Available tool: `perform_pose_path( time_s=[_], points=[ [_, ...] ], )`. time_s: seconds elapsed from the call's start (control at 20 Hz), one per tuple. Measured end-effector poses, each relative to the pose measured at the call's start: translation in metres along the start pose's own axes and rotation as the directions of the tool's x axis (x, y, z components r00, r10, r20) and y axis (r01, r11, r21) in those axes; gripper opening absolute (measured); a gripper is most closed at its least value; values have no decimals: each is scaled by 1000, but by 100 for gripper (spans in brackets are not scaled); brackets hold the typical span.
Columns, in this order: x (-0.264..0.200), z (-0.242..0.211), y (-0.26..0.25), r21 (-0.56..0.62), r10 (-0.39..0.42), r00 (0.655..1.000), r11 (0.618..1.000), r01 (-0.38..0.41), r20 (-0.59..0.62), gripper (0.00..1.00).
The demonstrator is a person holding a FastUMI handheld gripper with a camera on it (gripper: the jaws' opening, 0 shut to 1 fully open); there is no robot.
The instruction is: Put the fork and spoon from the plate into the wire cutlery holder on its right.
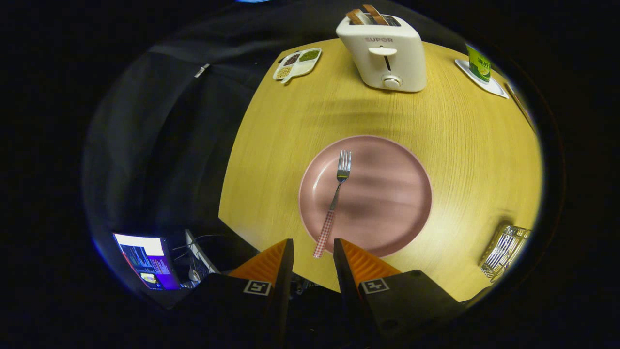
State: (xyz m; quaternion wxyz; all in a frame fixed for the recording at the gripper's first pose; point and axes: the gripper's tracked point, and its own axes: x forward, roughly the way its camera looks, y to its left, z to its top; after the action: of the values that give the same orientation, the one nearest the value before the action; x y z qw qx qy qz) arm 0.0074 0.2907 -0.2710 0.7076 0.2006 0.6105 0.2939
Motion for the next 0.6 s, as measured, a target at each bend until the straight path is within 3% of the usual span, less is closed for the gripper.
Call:
perform_pose_path(
  time_s=[0.3,0.55,0.6],
  points=[
    [58,-4,-17,69,-82,995,994,86,-63,52],
    [84,-13,-18,97,-99,991,989,108,-92,52],
    [86,-13,-20,111,-105,990,987,115,-91,35]
  ],
)
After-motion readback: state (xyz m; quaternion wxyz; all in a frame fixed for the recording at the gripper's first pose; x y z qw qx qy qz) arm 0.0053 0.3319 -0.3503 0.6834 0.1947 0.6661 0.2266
